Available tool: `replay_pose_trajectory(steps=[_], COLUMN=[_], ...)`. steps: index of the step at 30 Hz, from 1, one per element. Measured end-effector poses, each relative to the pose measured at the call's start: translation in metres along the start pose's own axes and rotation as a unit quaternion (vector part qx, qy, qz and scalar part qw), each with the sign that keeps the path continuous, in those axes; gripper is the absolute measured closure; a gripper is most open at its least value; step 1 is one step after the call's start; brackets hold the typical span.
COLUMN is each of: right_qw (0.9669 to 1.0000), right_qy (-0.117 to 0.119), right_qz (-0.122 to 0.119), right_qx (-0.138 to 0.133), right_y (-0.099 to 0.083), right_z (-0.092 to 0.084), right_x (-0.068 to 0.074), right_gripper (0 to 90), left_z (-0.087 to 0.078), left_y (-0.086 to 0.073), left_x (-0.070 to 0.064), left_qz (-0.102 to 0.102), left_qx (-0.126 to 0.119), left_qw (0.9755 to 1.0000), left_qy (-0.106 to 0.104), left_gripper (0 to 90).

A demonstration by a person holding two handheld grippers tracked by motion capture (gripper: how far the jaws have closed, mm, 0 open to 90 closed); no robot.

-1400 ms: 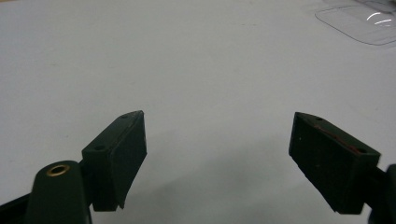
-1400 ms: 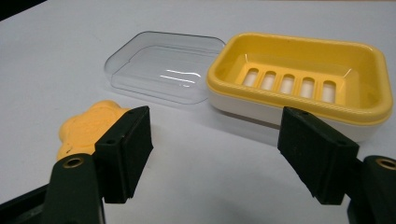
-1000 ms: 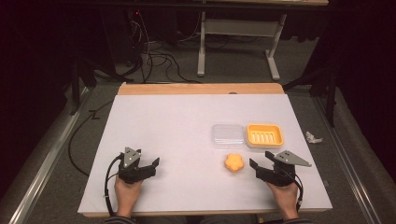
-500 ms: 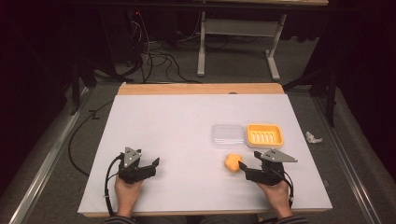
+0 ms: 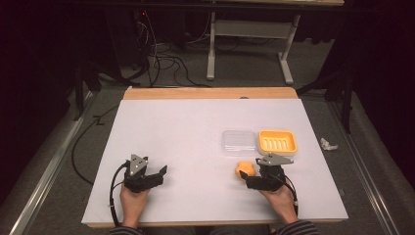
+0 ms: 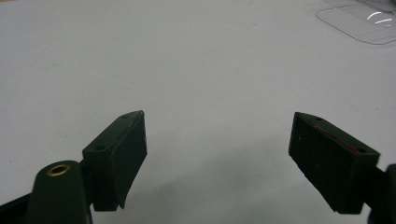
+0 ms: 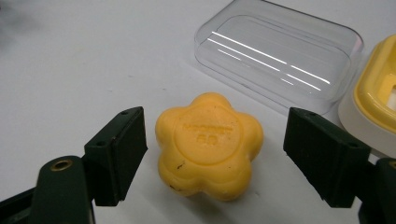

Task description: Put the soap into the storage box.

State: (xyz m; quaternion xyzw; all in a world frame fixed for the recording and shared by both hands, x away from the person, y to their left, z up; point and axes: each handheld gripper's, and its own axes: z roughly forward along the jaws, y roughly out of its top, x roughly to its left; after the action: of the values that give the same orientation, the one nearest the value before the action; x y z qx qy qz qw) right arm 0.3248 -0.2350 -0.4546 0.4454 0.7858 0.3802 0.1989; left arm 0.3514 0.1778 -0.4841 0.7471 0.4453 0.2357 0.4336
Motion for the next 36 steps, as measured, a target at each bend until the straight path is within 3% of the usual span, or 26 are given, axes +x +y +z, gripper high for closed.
replay_pose_trajectory(steps=[8, 14, 36], right_qw=[0.9989, 0.9977, 0.9945], right_qy=[-0.006, -0.012, -0.023], right_qz=[-0.024, -0.026, -0.047], right_qx=[0.04, 0.062, 0.091], right_y=[0.006, 0.007, 0.005], right_z=[0.015, 0.023, 0.033], right_x=[0.005, 0.007, 0.009], right_gripper=[18.6, 17.9, 25.9], left_z=[0.0, 0.0, 0.0], left_y=[0.0, 0.0, 0.0], left_x=[-0.001, 0.0, 0.0], left_qz=[0.0, 0.0, 0.0], left_qx=[-0.003, -0.003, -0.002], left_qw=[1.0, 1.0, 1.0], left_qy=[-0.001, -0.001, -0.001], left_gripper=[19.4, 19.3, 19.4])
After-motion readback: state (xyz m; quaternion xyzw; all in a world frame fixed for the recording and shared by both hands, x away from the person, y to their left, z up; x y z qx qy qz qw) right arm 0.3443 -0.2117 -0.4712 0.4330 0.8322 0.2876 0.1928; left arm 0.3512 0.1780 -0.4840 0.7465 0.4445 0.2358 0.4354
